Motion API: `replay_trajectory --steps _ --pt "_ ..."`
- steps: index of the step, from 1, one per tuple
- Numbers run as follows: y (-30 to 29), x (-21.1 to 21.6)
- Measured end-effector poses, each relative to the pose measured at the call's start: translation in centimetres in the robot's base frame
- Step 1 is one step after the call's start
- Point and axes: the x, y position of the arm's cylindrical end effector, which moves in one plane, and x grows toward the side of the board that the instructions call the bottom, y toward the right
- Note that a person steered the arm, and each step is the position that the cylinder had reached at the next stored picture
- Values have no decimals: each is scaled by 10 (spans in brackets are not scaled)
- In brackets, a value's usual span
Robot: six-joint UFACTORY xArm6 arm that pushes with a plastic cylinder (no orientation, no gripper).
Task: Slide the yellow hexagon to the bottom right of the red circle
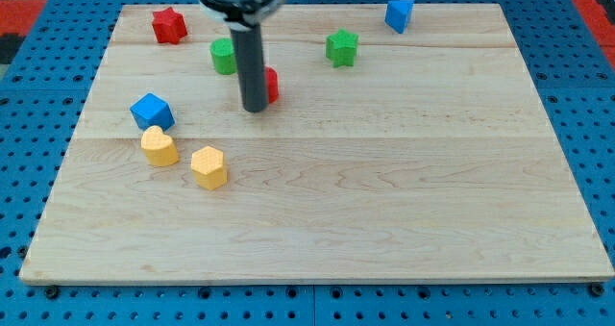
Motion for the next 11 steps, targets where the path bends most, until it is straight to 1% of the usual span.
replay_trajectory --steps 1,2,3,4,5,6,7,8,9,10,11 --pt "15 20" --pt "67 37" --pt "55 45" --pt "45 106" --pt "-18 148" --pt "-86 140" --pt "-96 116" --pt "-52 79" --pt "-40 94" --pt "-56 107" --pt "-11 111"
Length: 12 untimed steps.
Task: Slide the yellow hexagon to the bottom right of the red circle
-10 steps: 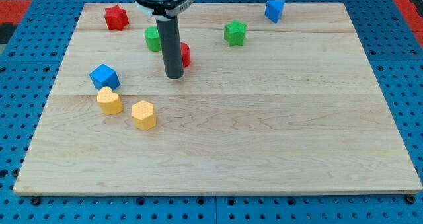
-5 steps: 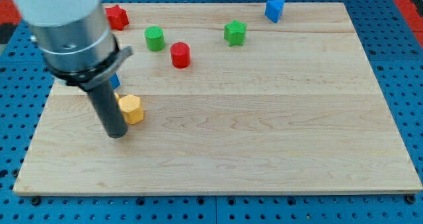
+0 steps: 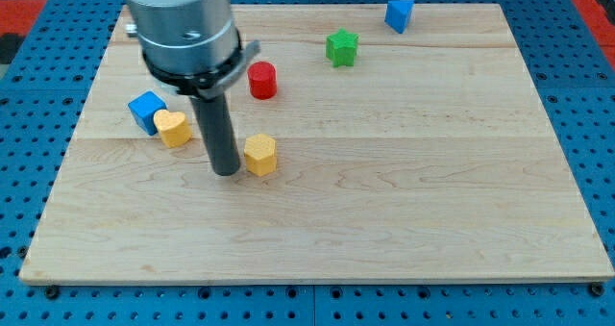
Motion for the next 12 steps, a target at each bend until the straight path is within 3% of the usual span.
replay_trajectory --steps 1,2,3,4,5,6,7,11,12 --pt "-5 24" --pt "34 32" --pt "5 -11" --pt "13 -9" --pt "11 35" --pt "37 5" --pt "3 -35" --pt "-2 -44" --pt "40 -44"
